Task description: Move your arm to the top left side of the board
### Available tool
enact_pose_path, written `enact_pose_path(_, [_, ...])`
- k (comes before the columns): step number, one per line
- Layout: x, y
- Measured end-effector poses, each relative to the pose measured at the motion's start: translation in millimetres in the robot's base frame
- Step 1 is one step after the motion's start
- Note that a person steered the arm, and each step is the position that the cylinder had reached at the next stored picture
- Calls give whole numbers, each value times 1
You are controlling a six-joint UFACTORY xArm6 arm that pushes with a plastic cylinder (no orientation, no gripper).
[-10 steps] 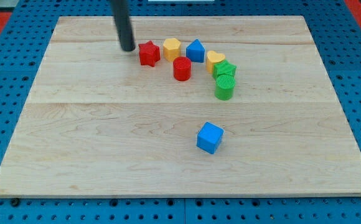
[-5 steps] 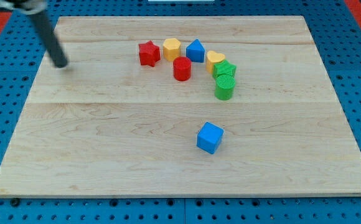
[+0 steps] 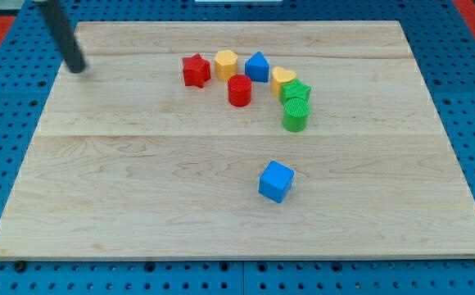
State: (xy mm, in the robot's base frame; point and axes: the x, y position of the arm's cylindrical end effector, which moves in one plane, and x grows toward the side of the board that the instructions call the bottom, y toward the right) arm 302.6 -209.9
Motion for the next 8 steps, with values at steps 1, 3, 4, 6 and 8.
enact_pose_path(1, [-69, -27])
enact_pose_path(3, [-67, 18])
enact_pose_path(4, [-44, -86])
enact_pose_path(6, [-84, 10])
enact_pose_path(8, [-91, -2])
